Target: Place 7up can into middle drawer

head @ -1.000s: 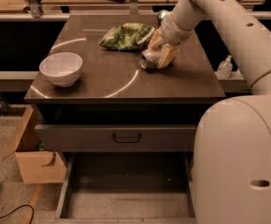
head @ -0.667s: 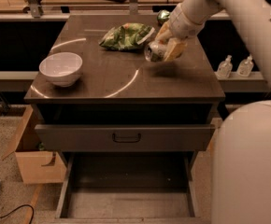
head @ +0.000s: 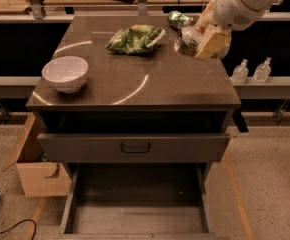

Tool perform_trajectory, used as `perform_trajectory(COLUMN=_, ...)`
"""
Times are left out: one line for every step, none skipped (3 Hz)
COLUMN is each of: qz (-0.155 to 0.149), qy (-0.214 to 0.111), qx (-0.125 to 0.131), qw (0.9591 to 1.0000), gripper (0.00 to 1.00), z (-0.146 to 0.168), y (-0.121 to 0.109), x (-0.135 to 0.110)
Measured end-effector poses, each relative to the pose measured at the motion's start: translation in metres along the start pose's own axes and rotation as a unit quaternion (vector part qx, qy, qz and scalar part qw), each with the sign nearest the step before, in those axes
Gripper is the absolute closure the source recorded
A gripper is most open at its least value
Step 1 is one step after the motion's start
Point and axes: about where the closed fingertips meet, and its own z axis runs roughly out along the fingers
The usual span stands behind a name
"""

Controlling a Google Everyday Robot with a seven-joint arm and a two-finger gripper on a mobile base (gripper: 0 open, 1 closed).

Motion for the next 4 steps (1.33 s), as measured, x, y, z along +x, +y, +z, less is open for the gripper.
perform_trajectory(qz=0.069, qy=0.053, qx=-0.034, qw=0.9956, gripper=1.0, z=-0.004, y=0.054, x=0.017)
perform_trajectory(qz=0.09, qy=0.057, qx=-0.042, qw=0.9934, gripper=1.0, z=0.003, y=0.061, x=0.019)
perform_trajectory(qz=0.105, qy=0.037, qx=-0.07, qw=0.9912, gripper=1.0, z=0.003, y=0.092, x=0.004)
perform_trajectory(qz=0.143, qy=0.023, qx=-0.137, qw=0.98, gripper=1.0, z=0.013, y=0.162, x=-0.016)
